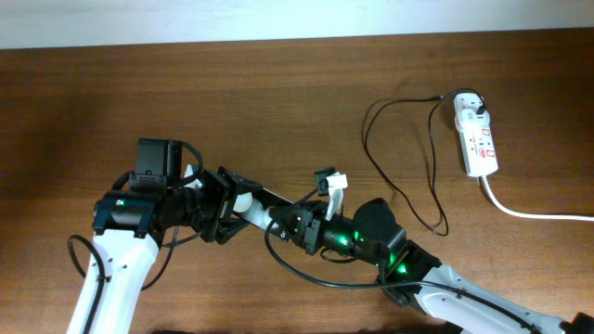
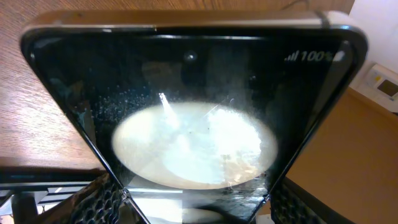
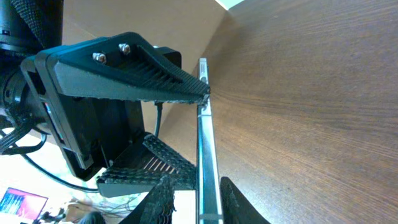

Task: Plug charger to phone and switch on socket
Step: 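Reach the right gripper toward the black USB-C cable end, then close the right gripper on the cable near its USB-C plug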

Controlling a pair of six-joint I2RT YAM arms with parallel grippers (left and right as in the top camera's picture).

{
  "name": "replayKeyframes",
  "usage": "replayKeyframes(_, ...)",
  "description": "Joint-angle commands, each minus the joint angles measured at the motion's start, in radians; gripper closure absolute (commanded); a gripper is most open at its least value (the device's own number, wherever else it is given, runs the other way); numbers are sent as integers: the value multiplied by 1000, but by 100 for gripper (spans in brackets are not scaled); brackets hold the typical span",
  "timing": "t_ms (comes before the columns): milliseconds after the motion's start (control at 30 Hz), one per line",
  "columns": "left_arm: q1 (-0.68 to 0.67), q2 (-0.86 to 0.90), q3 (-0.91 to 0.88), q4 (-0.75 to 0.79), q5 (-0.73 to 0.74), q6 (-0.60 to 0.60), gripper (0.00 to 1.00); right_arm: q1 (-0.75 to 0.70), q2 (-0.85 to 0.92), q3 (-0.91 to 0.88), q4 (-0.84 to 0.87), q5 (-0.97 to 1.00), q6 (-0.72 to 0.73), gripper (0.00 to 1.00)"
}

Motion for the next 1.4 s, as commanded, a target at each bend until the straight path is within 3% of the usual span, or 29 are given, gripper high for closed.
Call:
replayKeyframes(0, 0, -8, 5, 1, 34, 16, 40, 6, 5, 14, 7, -37, 0, 80)
replayKeyframes(233, 0, -8, 5, 1, 60, 16, 34, 5, 5, 14, 19, -65, 42, 96)
replayKeyframes(267, 0, -8, 5, 1, 64, 17, 31, 5, 5, 14, 20, -64, 42, 96)
replayKeyframes(367, 1, -9, 5, 2, 74, 31, 6, -6, 5, 14, 19, -65, 76, 96)
replayKeyframes(467, 1, -31, 21, 13, 74, 154, 3, -67, 5, 13, 14, -107, 164, 96)
replayKeyframes(533, 1, -87, 54, 13, 53, 314, 3, -127, 5, 13, 14, -159, 252, 96)
replayKeyframes(600, 1, -174, 59, -13, -29, 435, 2, -193, 5, 13, 14, -218, 377, 96)
replayKeyframes(733, 1, -342, 58, -232, -332, 453, 2, -277, 5, 13, 14, -312, 679, 96)
replayKeyframes(833, 1, -473, 46, -363, -470, 309, 1, -296, 5, 13, 14, -355, 791, 96)
replayKeyframes(933, 1, -568, -27, -349, -482, 111, 1, -296, 5, 13, 13, -378, 824, 96)
replayKeyframes(967, 1, -587, -81, -297, -457, 32, 1, -296, 5, 13, 6, -388, 824, 96)
replayKeyframes(1100, 1, -565, -278, 97, -185, -92, 0, -296, 6, 13, -82, -391, 827, 96)
replayKeyframes(1167, 1, -532, -351, 240, -125, -176, 2, -296, 6, 13, -84, -398, 832, 96)
replayKeyframes(1233, 0, -491, -363, 295, -92, -198, 10, -294, 6, 13, -119, -405, 897, 96)
replayKeyframes(1367, -33, -435, -364, 357, -78, -240, 10, -253, 6, 13, -148, -351, 966, 96)
